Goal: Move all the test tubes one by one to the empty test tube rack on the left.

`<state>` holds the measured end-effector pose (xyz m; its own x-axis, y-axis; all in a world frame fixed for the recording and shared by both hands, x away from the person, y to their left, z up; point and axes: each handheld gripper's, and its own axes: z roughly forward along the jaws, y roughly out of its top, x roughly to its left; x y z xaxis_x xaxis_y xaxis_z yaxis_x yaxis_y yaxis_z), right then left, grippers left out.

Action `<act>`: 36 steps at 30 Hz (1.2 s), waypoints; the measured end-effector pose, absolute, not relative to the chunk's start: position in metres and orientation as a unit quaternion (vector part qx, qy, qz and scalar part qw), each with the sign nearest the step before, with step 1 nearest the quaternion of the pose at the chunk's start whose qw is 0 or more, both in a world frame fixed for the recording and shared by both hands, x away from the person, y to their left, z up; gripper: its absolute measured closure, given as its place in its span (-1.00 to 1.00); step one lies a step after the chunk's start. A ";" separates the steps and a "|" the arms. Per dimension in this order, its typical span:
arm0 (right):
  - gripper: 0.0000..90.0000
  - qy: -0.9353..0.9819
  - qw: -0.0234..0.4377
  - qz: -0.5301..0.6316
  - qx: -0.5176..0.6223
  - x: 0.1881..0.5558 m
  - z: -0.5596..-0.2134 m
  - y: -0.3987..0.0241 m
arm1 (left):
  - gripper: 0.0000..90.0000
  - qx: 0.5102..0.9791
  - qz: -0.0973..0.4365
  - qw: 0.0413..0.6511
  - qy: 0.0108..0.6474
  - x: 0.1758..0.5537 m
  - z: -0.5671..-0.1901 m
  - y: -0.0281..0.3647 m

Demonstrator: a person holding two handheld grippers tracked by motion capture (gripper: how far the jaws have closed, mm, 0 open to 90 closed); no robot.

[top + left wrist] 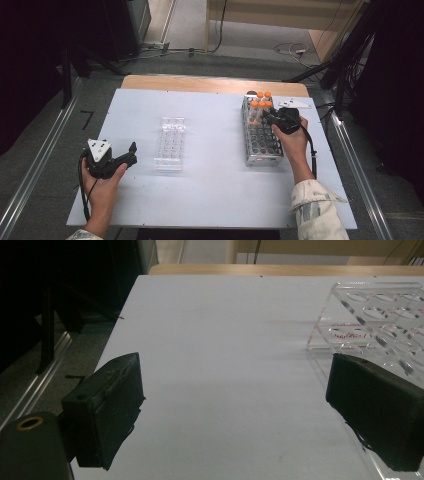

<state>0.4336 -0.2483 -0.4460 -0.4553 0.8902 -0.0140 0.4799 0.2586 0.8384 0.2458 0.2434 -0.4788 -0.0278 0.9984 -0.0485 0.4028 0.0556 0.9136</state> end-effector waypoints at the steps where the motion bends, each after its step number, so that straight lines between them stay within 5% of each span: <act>1: 0.44 0.752 0.253 0.405 0.455 0.434 -0.446 -0.248 | -0.80 0.575 0.377 0.395 0.610 0.246 -0.479 0.243; 10: 0.59 0.758 0.254 0.408 0.441 0.437 -0.447 -0.246 | -0.80 0.575 0.376 0.395 0.610 0.246 -0.479 0.244; 36: 0.60 0.727 0.284 0.456 0.428 0.415 -0.397 -0.260 | -0.80 0.573 0.375 0.398 0.610 0.244 -0.478 0.243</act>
<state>0.4154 -0.2596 -0.3975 -0.4719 0.8814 -0.0223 0.3629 0.2173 0.9061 0.2441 0.2435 -0.4777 -0.0251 0.9982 -0.0550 0.4002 0.0604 0.9144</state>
